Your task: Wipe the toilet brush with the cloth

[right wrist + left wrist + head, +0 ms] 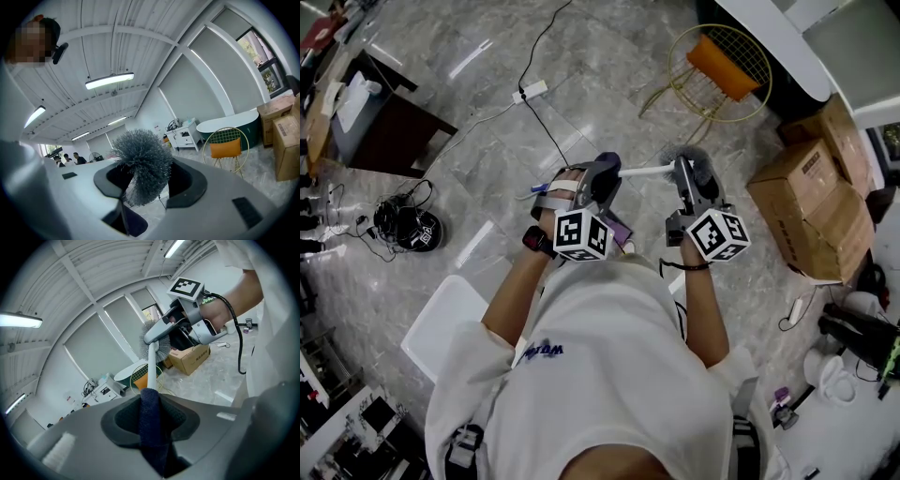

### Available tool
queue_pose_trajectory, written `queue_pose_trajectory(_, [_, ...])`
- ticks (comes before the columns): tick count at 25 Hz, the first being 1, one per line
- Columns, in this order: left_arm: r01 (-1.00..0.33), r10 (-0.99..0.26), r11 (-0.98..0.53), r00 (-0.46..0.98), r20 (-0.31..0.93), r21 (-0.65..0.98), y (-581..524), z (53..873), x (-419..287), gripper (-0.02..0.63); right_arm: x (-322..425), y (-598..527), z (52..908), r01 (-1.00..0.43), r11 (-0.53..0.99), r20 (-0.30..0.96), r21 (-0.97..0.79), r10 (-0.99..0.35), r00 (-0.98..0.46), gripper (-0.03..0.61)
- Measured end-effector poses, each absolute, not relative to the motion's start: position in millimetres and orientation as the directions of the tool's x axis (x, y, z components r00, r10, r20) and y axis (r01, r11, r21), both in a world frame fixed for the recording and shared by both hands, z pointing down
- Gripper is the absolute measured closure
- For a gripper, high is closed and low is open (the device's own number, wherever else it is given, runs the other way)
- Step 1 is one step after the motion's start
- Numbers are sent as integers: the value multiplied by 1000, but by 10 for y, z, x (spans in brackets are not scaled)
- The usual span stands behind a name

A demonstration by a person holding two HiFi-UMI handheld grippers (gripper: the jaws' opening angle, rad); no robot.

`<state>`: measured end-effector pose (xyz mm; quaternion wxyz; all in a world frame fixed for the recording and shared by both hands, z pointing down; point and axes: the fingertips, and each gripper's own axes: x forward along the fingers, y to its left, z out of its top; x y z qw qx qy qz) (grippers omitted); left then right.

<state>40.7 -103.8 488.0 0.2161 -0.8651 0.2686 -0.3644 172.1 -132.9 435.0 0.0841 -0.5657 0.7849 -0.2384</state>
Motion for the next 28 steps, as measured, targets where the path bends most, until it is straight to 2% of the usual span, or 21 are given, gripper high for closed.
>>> queue_pose_trajectory(28, [-285,-612,-768,588,528,-573,-1016,4997,408,514,1960,-1276,4462,-840,195,162,-507,-935,-315,371])
